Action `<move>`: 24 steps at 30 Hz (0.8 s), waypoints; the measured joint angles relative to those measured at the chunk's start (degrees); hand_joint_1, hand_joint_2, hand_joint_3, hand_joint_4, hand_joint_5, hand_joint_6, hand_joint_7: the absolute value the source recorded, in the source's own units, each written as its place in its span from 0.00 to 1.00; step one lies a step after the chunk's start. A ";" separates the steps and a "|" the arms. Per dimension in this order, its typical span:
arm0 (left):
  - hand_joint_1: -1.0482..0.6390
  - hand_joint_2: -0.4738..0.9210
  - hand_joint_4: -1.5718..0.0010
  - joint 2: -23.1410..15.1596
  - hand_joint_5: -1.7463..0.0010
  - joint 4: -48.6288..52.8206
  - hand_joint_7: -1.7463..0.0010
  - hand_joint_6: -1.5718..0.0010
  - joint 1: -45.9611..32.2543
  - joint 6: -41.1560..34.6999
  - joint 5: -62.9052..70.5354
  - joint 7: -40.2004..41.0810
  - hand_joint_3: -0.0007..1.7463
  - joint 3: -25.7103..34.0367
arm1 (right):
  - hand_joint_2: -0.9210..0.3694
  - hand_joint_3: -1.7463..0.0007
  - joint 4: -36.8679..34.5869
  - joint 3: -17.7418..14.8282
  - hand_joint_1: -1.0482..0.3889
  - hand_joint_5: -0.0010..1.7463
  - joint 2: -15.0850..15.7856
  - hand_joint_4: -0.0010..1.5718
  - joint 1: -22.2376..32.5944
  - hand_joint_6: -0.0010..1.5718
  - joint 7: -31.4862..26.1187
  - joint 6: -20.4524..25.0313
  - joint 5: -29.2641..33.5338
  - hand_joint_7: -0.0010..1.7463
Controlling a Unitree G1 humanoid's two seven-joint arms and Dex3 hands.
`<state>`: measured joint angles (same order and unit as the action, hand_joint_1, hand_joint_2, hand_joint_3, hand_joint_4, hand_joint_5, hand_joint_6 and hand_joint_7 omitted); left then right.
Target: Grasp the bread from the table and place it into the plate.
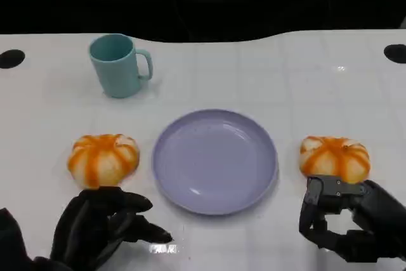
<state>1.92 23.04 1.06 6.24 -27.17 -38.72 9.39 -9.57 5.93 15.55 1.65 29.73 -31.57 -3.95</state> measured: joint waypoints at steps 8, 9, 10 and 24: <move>0.03 0.89 0.00 -0.08 0.88 0.00 1.00 0.00 0.00 -0.02 -0.01 0.00 0.00 0.02 | 0.00 0.86 2.10 -0.92 0.45 0.88 -0.26 0.36 -0.01 0.35 -2.03 1.42 -0.26 0.60; 0.03 0.89 0.00 -0.09 0.88 0.00 1.00 0.00 0.00 -0.04 -0.01 0.00 0.00 0.02 | 0.00 0.85 2.14 -1.02 0.45 0.85 -0.27 0.34 -0.01 0.35 -2.35 1.26 -0.21 0.58; 0.03 0.89 0.00 -0.09 0.88 0.00 1.00 0.00 0.00 -0.06 -0.02 0.00 0.00 0.02 | 0.00 0.85 2.16 -1.10 0.46 0.81 -0.27 0.32 -0.01 0.33 -2.64 1.06 -0.18 0.55; 0.03 0.89 0.00 -0.13 0.88 0.02 1.00 0.00 0.01 -0.04 -0.05 -0.36 0.00 0.13 | 0.00 0.92 2.16 -3.56 0.43 0.46 1.45 0.23 -1.91 0.28 -9.16 -4.31 9.71 0.28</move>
<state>1.79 23.05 1.07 6.21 -27.22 -39.08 9.52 -7.41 2.36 17.01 -0.26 20.57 -35.88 5.76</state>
